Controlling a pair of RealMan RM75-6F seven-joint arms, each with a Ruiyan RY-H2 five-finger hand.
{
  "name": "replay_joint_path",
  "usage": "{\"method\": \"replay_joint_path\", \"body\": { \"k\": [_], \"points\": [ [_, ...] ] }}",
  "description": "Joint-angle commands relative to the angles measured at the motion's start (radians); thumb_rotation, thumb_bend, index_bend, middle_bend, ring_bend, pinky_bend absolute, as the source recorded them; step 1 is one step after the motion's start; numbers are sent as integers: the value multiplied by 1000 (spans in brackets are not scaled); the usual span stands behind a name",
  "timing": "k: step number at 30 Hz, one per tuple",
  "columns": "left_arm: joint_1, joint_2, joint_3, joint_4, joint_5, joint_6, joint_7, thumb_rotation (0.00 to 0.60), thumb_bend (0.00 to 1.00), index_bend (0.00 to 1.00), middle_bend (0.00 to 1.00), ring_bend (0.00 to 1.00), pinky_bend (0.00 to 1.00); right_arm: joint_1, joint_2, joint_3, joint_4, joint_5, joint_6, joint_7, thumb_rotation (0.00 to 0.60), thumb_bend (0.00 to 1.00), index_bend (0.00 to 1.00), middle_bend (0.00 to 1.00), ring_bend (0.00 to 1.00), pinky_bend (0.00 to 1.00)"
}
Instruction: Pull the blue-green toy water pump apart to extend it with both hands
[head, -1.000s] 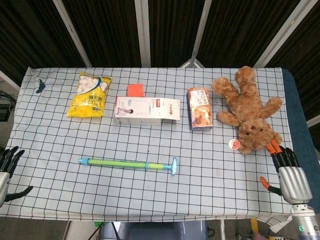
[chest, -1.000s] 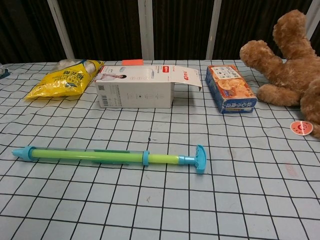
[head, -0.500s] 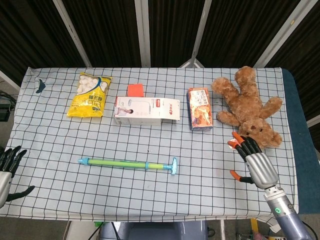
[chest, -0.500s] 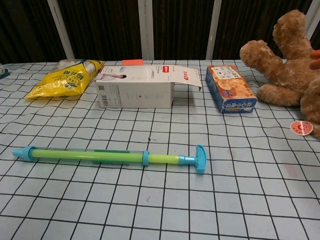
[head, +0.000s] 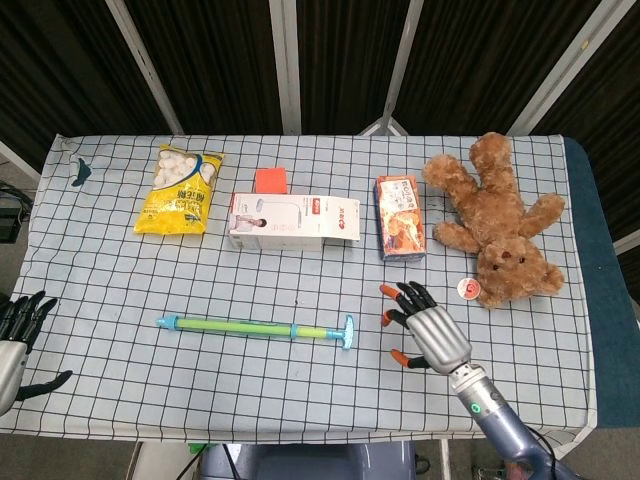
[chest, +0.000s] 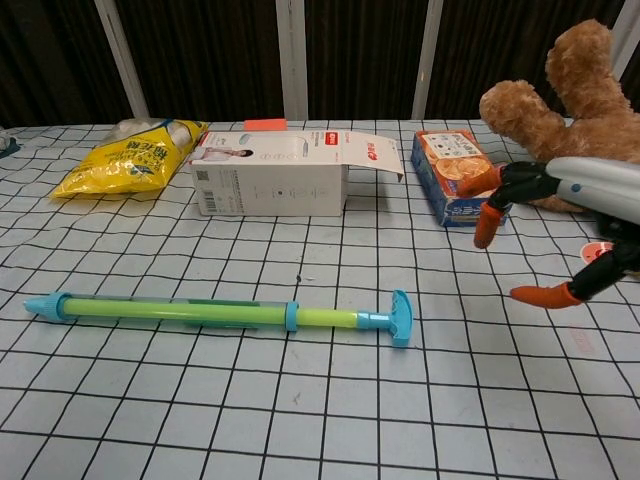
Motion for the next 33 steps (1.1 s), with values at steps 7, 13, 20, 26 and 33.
{"method": "replay_joint_path", "body": {
  "k": [7,13,20,26,33],
  "points": [
    [-6,6,4,-3,6,-10,-18,600,86,0,0,0,0,75,-190,33,60,148,-59,-176,600,300,425,152,0,0],
    [-9,8,4,-4,2,-15,-28,600,86,0,0,0,0,111,-272,61,103,222,-66,-229,600,300,425,152,0,0],
    [-12,9,2,-5,-7,-22,-32,600,86,0,0,0,0,145,-343,81,149,290,-68,-273,600,301,442,155,0,0],
    [-12,9,4,-6,0,-18,-31,600,86,0,0,0,0,167,-397,90,183,335,-63,-294,600,300,458,163,0,0],
    [-13,10,2,-7,-7,-21,-37,600,86,0,0,0,0,189,-439,97,232,381,-63,-313,600,301,468,164,0,0]
  ]
}}
